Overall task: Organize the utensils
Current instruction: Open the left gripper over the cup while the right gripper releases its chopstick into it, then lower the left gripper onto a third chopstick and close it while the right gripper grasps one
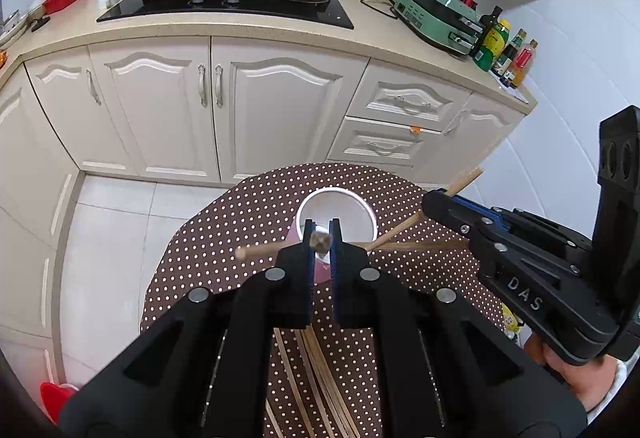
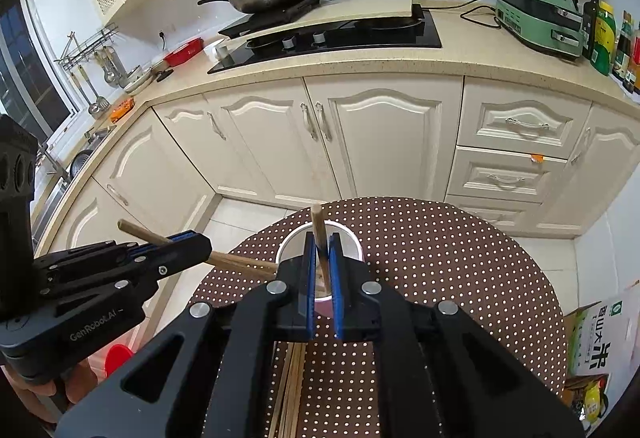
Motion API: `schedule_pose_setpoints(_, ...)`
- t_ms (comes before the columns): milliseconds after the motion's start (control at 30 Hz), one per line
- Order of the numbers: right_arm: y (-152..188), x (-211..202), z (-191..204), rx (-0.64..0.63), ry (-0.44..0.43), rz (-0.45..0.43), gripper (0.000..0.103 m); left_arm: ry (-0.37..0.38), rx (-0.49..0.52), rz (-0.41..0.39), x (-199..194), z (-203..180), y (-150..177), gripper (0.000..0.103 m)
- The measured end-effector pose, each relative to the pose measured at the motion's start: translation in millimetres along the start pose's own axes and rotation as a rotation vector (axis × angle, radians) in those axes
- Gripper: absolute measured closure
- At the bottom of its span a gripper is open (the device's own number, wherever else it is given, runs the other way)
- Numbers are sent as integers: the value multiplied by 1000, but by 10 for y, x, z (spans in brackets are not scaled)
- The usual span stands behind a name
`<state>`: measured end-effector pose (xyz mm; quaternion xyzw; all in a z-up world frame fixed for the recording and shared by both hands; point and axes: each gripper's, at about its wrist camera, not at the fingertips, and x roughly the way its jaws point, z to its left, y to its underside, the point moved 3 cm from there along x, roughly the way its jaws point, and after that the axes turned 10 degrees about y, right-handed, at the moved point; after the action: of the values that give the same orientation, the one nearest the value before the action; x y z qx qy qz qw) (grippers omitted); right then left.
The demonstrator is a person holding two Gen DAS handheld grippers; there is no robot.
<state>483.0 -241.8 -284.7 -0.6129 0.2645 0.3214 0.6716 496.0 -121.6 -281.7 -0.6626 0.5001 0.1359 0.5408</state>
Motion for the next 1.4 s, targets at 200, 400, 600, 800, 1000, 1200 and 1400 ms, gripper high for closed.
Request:
schedule_pose_setpoints(200, -9, -77, -27, 23, 2, -3, 95, 11, -8, 16, -56, 18, 36, 95)
schedule_pose_setpoints(400, 9, -194, -28, 41, 7, -17, 87, 17, -3, 18, -172, -1, 77, 93)
schedule_pose_setpoints(600, 68, -357, -47, 71, 16, -34, 82, 19, -1, 3, -329, -12, 154, 66)
schedule_pose_setpoints(800, 165, -544, -33, 89, 20, -50, 82, 7, -1, -22, -511, 5, 277, 55)
schedule_pose_setpoints(1000, 303, -720, 86, 80, 9, -66, 82, -1, -17, -8, -635, 114, 474, 55)
schedule_pose_setpoints(1200, 492, -757, 208, 60, -5, -43, 82, -4, -69, 18, -641, 301, 663, 55)
schedule_pose_setpoints(1400, 706, -559, 297, 40, -13, 24, 82, -31, -119, 82, -469, 507, 889, 55)
